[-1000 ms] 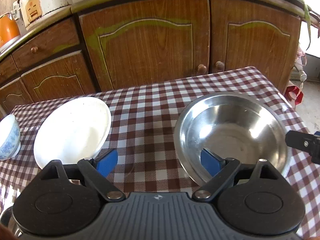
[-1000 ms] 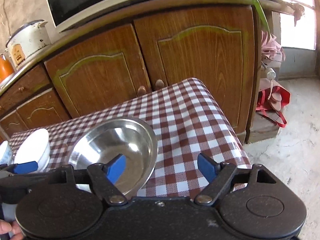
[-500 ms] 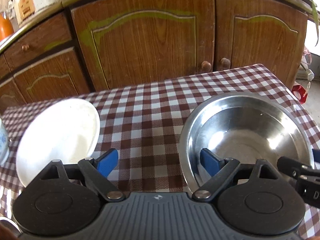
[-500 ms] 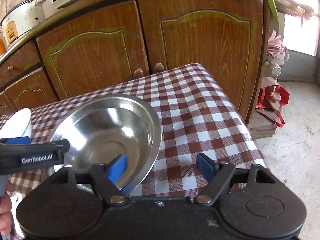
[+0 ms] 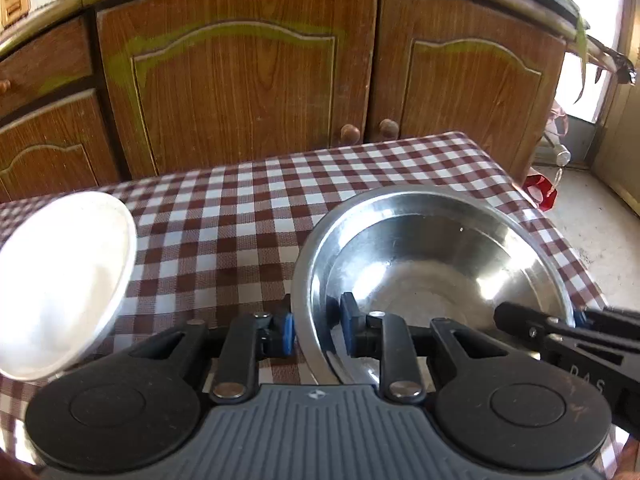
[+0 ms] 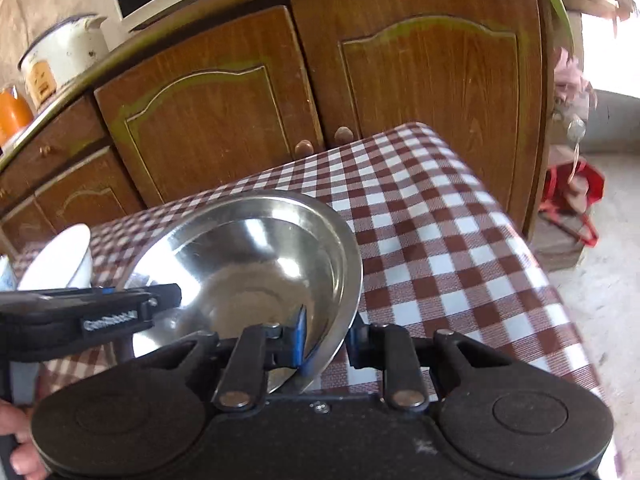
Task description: Organize plates and bowls
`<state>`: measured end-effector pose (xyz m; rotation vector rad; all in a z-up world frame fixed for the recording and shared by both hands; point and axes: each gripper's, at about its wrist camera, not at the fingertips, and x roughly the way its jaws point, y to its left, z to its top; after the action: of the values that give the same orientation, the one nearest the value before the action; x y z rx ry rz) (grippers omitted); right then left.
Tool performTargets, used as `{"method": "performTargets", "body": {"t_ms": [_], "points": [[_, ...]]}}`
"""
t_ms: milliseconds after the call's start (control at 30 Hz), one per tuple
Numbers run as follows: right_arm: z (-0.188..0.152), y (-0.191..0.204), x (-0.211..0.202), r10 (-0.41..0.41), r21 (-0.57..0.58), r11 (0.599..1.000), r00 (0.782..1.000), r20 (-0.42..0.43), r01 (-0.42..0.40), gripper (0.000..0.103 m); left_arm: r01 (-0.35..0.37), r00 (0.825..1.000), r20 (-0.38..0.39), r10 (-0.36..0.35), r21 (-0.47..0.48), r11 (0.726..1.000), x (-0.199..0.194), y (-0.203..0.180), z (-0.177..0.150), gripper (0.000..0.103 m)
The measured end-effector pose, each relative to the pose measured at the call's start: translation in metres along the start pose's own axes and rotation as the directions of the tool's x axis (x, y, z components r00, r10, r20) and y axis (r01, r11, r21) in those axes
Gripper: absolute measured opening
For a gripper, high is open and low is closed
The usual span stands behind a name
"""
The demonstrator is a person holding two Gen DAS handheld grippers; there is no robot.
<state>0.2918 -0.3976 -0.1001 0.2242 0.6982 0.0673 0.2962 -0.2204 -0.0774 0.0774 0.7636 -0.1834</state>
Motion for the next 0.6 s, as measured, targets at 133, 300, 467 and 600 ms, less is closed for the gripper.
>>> {"method": "performTargets", "body": {"t_ms": [133,300,467,600], "points": [[0.000,0.016,-0.017,-0.022,-0.060,0.998,1.000,0.009,0.023,0.027,-0.011,1.000,0.016,0.011,-0.017,1.000,-0.020,0.004,0.001,0.025],[0.001,0.036,-0.049,-0.023,-0.091,0.995,0.999,0.026,0.026,0.027,-0.023,0.999,0.027,0.024,-0.030,0.999,-0.054,0.010,0.001,0.024],[-0.004,0.053,-0.085,-0.040,-0.111,0.993,0.999,0.028,0.043,0.027,-0.018,0.999,0.030,0.020,-0.047,0.999,-0.091,0.014,-0.005,0.024],[-0.006,0.070,-0.126,-0.065,-0.128,0.989,0.996,0.059,0.072,0.027,0.005,0.999,0.045,-0.002,-0.062,0.998,-0.124,0.016,-0.013,0.025]]}}
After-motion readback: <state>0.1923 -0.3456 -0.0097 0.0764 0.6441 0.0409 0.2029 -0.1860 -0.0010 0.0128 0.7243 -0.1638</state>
